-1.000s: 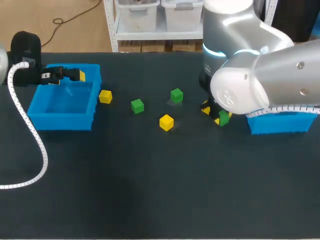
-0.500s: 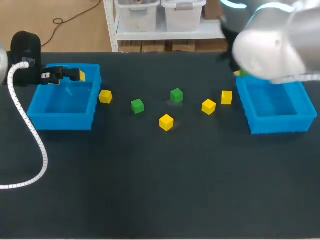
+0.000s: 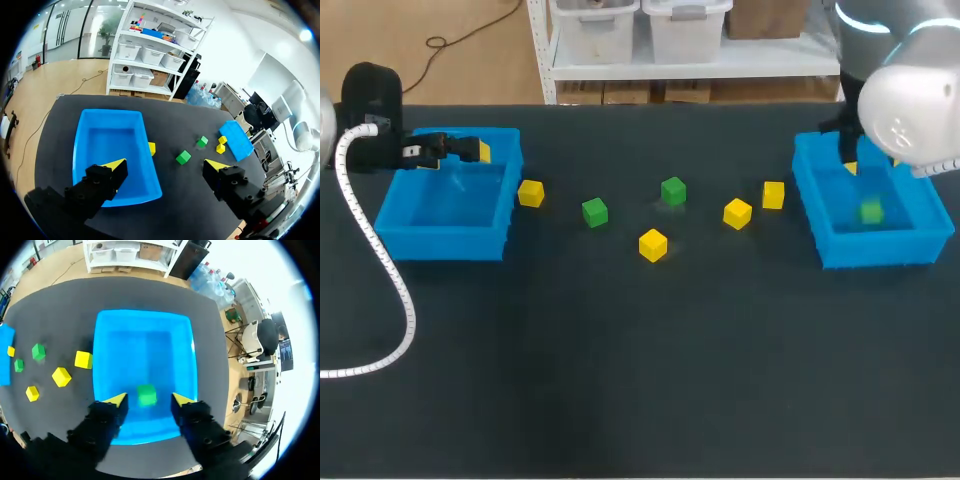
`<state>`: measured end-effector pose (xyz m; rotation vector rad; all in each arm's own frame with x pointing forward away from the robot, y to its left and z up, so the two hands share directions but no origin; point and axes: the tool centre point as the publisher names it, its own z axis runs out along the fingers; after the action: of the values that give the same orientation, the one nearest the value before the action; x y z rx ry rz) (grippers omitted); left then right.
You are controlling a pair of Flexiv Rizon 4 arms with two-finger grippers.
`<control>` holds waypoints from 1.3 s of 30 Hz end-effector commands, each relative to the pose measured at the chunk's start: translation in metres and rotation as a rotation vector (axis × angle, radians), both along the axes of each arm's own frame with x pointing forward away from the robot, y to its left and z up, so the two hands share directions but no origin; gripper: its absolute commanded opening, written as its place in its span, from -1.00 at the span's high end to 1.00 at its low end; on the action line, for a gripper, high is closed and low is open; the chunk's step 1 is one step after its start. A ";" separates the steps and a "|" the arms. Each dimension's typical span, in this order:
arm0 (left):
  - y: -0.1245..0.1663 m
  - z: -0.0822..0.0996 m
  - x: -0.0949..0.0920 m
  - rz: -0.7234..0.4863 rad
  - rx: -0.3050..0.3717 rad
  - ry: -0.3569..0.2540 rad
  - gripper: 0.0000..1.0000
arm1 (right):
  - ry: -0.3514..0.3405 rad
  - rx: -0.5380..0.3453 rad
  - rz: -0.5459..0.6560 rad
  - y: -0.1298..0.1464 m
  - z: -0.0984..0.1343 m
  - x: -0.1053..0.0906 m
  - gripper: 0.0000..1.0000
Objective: Put the green cubes in the right bin and the yellow cubes in the left bin.
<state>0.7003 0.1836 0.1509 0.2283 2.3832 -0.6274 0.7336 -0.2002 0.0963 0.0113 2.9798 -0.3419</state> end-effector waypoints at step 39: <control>0.001 -0.001 -0.001 -0.003 -0.006 -0.006 -1.00 | -0.004 -0.065 0.271 0.059 0.073 0.052 -1.00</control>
<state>0.7004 0.1835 0.1509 0.2284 2.3831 -0.6273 0.7607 -0.1651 0.1755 -0.3260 2.8682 -0.3722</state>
